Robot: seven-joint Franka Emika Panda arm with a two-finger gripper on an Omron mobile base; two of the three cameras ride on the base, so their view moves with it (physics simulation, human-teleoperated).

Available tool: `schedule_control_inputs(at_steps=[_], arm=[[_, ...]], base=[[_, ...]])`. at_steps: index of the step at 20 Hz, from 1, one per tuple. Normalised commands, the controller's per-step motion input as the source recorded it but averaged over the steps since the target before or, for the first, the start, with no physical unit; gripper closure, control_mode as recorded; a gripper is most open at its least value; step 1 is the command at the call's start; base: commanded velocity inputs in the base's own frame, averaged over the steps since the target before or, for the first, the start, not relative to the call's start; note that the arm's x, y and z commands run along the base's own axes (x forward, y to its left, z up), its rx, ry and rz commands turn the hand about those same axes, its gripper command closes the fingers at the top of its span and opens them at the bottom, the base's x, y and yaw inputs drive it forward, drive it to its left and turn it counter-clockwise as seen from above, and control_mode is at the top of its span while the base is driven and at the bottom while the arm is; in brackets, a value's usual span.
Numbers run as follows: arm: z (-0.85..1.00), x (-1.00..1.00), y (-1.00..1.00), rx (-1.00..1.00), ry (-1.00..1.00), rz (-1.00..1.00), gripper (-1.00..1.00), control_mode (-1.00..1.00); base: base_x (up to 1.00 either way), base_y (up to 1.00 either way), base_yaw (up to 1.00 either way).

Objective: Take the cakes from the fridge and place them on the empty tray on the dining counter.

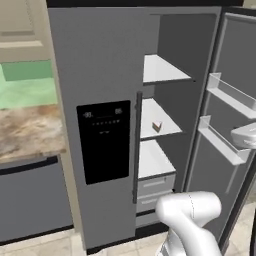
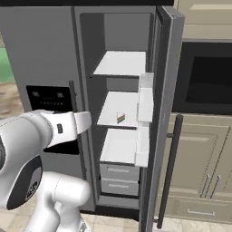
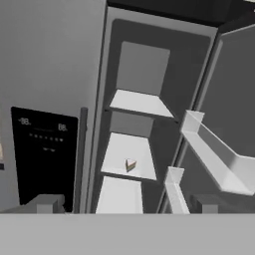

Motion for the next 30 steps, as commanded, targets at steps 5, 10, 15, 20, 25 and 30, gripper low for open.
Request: schedule_control_inputs(at_steps=[5, 10, 15, 20, 25, 30], arm=[[0.0, 0.0, 0.0, 0.0, 0.0, 0.0, -1.0, 1.0], [0.0, 0.0, 0.0, 0.0, 0.0, 0.0, -1.0, 1.0], [0.0, 0.0, 0.0, 0.0, 0.0, 0.0, -1.0, 1.0], [0.0, 0.0, 0.0, 0.0, 0.0, 0.0, -1.0, 1.0], [0.0, 0.0, 0.0, 0.0, 0.0, 0.0, -1.0, 1.0], [-0.09, 0.02, 0.15, 0.0, 0.08, 0.0, -1.0, -1.0]], base=[[0.44, 0.2, -0.29], [0.46, 0.23, -0.19], [0.3, 0.12, -0.08], [0.07, 0.07, -0.02], [0.0, 0.0, 0.0], [0.0, 0.01, 0.0]])
